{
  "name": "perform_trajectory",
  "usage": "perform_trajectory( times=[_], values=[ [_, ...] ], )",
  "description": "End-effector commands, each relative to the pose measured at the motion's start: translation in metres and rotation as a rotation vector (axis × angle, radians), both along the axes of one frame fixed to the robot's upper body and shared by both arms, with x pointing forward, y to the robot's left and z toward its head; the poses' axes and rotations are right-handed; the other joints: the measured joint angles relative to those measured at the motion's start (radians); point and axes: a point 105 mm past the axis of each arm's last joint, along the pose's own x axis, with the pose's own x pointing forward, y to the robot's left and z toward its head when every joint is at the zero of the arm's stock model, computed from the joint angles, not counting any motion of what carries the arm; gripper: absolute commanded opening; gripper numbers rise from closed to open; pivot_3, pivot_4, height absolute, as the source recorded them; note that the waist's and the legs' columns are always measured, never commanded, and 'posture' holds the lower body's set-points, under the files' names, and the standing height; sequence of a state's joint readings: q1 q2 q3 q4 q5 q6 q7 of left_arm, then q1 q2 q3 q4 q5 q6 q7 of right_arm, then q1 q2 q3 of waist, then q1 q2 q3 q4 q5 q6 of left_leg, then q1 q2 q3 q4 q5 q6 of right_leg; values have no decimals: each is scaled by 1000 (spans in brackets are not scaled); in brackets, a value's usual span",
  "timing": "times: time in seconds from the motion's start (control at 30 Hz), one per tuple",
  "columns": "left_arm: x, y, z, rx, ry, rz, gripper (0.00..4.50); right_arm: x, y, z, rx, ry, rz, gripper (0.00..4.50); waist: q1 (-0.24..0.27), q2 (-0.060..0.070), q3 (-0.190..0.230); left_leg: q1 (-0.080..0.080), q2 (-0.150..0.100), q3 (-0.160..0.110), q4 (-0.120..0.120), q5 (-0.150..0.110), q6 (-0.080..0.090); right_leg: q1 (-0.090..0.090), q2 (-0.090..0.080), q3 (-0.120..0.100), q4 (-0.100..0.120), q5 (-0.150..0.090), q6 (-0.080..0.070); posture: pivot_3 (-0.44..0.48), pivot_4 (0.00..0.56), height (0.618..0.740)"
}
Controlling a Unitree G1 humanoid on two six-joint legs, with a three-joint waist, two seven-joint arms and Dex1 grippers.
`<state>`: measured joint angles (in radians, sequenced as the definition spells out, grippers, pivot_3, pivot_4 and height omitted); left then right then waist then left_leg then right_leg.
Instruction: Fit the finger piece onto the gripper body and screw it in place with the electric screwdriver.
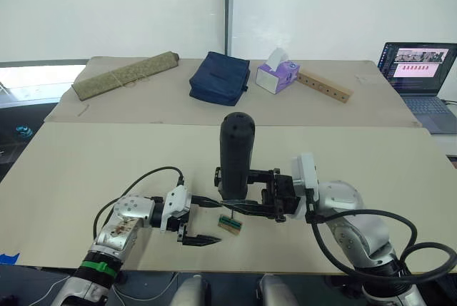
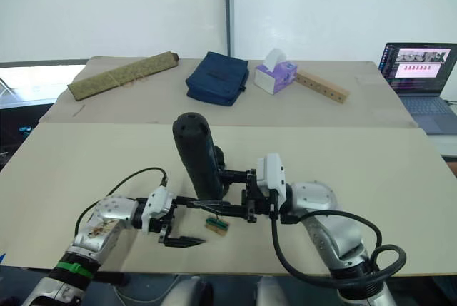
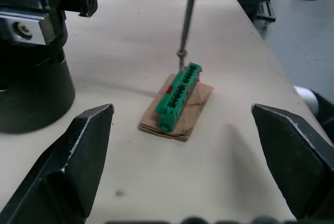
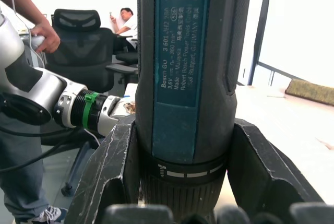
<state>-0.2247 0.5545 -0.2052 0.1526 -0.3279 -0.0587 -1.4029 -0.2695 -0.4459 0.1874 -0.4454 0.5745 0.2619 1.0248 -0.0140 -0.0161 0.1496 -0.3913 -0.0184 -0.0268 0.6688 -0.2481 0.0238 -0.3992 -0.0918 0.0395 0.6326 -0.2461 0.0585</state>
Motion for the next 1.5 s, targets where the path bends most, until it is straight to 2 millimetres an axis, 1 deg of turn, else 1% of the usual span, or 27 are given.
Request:
perform_trajectory(
  times=[0.03, 0.27, 0.43, 0.5, 0.57, 0.63, 0.73, 0.8, 0.87, 0.93, 1.0, 1.07, 1.17, 1.33, 1.4, 1.5],
  values=[
    [-2, 4, 19, -49, -41, -8, 4449, -11, 0, 28, 69, -82, 37, 1902, 0, -1, 1, 0, 0, 0, 0, 0, 0, 0, 0, 0, 0, 0, 0, 0, 150, 740],
    [0, 10, 44, -139, -58, 58, 4449, -13, -7, 39, 91, -82, 12, 1902, 2, -1, 1, -3, 0, 0, 0, 0, 0, -3, -1, 0, 0, 0, 0, 0, 150, 740],
    [5, 17, 71, -216, -58, 124, 4449, -16, -14, 57, 115, -101, -15, 1902, 1, -1, 3, -4, 0, 0, 0, 0, 0, -4, -1, 0, 0, 0, 0, 0, 150, 740],
    [9, 19, 78, -234, -62, 154, 4449, -16, -16, 65, 125, -110, -25, 1902, 1, -1, 3, -4, 0, 0, 0, 0, 0, -4, -1, 0, 0, 0, 0, 0, 150, 740],
    [11, 22, 79, -233, -58, 174, 4449, -17, -19, 71, 127, -115, -29, 1902, 0, -1, 3, -4, 0, 0, 0, 0, 0, -4, -1, 0, 0, 0, 0, 0, 150, 740],
    [16, 26, 79, -226, -52, 209, 4449, -18, -21, 75, 128, -115, -31, 1902, 1, -1, 3, -4, 0, 0, 0, 0, 0, -4, 0, 0, 0, 0, 0, 0, 150, 740],
    [32, 35, 75, -198, -67, 308, 4449, -18, -24, 80, 131, -113, -40, 1902, 1, -1, 5, -4, 0, 0, 0, 0, 0, -4, 0, 0, 0, 0, 0, 0, 150, 740],
    [39, 37, 66, -161, -74, 337, 4449, -17, -26, 82, 126, -114, -49, 1902, 2, -1, 5, -4, 0, 0, 0, 0, 0, -4, 0, 0, 0, 1, -1, 0, 150, 740],
    [48, 36, 53, -100, -93, 379, 4449, -16, -28, 83, 119, -115, -58, 1902, 2, -2, 5, -4, 0, 0, 0, 0, 0, -4, 0, 0, 0, 1, -1, 0, 150, 740],
    [51, 31, 35, -27, -92, 376, 4449, -15, -29, 83, 112, -116, -68, 1902, 3, -2, 5, -5, 0, 0, 0, 0, 0, -4, 0, 0, 0, 1, 0, 0, 150, 740],
    [54, 24, 26, -9, -74, 376, 4449, -15, -30, 83, 108, -117, -78, 1902, 3, -2, 6, -6, -1, 0, 0, 0, 0, -4, -1, 0, -1, 1, 0, 0, 150, 740],
    [57, 16, 24, -15, -69, 378, 4449, -14, -31, 83, 106, -117, -86, 1902, 3, -3, 6, -7, -1, 0, 0, 0, 0, -5, -1, 0, -1, 1, 0, 0, 150, 740],
    [56, -3, 21, -17, -82, 332, 4449, -14, -32, 83, 97, -116, -96, 1902, 4, -3, 6, -8, -1, 0, 1, 0, 0, -6, -1, 0, 0, 1, 1, 0, 150, 740],
    [60, -30, 26, -59, -97, 307, 4449, -13, -33, 83, 90, -119, -111, 1902, 4, -3, 6, -8, -1, 0, 1, 0, 0, -6, -1, 0, 0, 1, 1, 0, 150, 740],
    [62, -36, 25, -53, -101, 295, 4449, -13, -33, 84, 90, -120, -118, 1902, 2, -3, 6, -8, -1, 0, 1, 0, 0, -6, 0, 0, 0, 2, 1, 0, 150, 740],
    [66, -38, 22, -31, -96, 303, 4449, -13, -33, 84, 90, -120, -121, 1902, 2, -3, 6, -7, 0, 0, 1, 0, 0, -6, 0, 0, 0, 2, 1, 0, 150, 740]
  ],
)
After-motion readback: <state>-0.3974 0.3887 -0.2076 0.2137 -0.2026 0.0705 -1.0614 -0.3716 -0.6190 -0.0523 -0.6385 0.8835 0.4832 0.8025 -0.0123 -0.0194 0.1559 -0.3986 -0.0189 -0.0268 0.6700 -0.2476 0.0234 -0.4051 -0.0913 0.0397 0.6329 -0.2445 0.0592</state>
